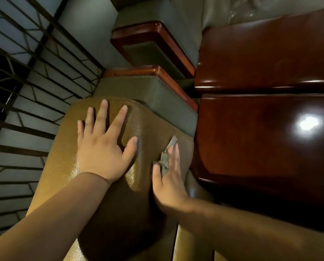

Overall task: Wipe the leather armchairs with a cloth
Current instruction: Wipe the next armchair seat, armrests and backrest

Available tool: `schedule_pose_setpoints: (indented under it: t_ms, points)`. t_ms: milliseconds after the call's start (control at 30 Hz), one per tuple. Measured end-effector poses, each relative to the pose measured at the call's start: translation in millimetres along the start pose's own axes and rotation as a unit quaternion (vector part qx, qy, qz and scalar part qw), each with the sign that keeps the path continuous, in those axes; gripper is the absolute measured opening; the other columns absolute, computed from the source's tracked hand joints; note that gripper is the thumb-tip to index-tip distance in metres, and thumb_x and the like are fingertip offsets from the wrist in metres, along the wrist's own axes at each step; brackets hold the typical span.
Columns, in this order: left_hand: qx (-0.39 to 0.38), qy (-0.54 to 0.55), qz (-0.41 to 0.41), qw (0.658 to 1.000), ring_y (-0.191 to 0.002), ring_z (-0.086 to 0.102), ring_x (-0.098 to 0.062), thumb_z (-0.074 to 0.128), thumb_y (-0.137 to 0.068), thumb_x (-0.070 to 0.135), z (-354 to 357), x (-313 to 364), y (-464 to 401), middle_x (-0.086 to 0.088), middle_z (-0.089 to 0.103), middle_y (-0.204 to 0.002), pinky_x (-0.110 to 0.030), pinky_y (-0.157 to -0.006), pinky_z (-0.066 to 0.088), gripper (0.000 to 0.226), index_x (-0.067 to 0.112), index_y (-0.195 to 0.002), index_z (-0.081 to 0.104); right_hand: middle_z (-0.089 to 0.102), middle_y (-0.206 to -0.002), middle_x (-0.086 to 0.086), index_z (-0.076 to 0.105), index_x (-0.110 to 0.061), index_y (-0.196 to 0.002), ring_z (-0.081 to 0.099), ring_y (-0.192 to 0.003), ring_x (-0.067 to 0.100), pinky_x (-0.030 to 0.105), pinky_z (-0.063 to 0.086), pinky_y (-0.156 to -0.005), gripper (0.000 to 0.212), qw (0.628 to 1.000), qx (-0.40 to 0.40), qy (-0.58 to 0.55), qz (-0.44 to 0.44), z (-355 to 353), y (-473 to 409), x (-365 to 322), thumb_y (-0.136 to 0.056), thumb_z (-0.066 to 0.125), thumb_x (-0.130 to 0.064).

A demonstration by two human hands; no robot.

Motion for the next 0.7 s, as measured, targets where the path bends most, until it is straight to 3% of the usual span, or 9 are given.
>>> schedule_pose_setpoints:
  t_ms: [133, 233, 433, 600, 700]
  points:
    - [0.01, 0.0, 0.005, 1.0, -0.161, 0.013, -0.04, 0.033, -0.095, 0.077, 1, -2, 2, -0.006, 0.016, -0.176, -0.067, -0.126, 0.015, 0.08, 0.042, -0.166, 0.022, -0.002, -0.175, 0.002, 0.001, -0.021, -0.167, 0.0, -0.16, 0.015, 0.038, 0.005, -0.131, 0.07, 0.992, 0.068, -0.051, 0.093, -37, -94, 24, -0.11, 0.029, -0.05]
    - [0.023, 0.003, 0.01, 1.0, -0.16, 0.015, -0.041, 0.036, -0.095, 0.078, 1, 0, 1, -0.006, 0.017, -0.176, -0.067, -0.126, 0.016, 0.081, 0.041, -0.166, 0.023, -0.001, -0.175, 0.005, 0.001, -0.02, -0.167, 0.001, -0.161, 0.02, 0.037, 0.003, -0.13, 0.069, 0.978, 0.079, -0.051, 0.185, -53, -124, 62, -0.11, 0.029, -0.049]
    - [0.036, 0.02, 0.002, 0.999, -0.16, 0.017, -0.042, 0.039, -0.093, 0.075, -4, 2, 4, -0.007, 0.02, -0.175, -0.067, -0.126, 0.016, 0.081, 0.039, -0.165, 0.027, 0.002, -0.175, 0.002, 0.004, -0.019, -0.167, 0.001, -0.16, 0.014, 0.037, 0.005, -0.13, 0.093, 0.986, 0.062, -0.052, 0.147, 12, 1, 63, -0.094, 0.019, -0.075]
    - [0.039, 0.015, -0.004, 0.999, -0.16, 0.016, -0.04, 0.038, -0.094, 0.076, -1, 1, 5, -0.004, 0.018, -0.176, -0.065, -0.127, 0.015, 0.08, 0.043, -0.165, 0.023, 0.003, -0.174, 0.012, 0.005, -0.01, -0.166, 0.0, -0.161, 0.022, 0.033, -0.001, -0.129, 0.068, 0.98, 0.096, -0.023, 0.171, -35, -93, 79, -0.112, 0.029, -0.044]
    - [0.043, 0.024, 0.002, 0.999, -0.161, 0.016, -0.039, 0.04, -0.093, 0.075, -2, 3, 3, -0.002, 0.018, -0.176, -0.064, -0.127, 0.015, 0.08, 0.044, -0.164, 0.023, -0.002, -0.174, 0.009, -0.003, -0.015, -0.166, -0.001, -0.16, 0.019, 0.032, -0.001, -0.129, 0.07, 0.975, 0.08, -0.034, 0.206, -38, -92, 87, -0.111, 0.028, -0.047]
Point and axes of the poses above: each hand's wrist, its own y-axis away from the middle knuckle, its own z-axis out of the palm, x = y × z, the point moved 5 cm from there along -y, towards the middle knuckle
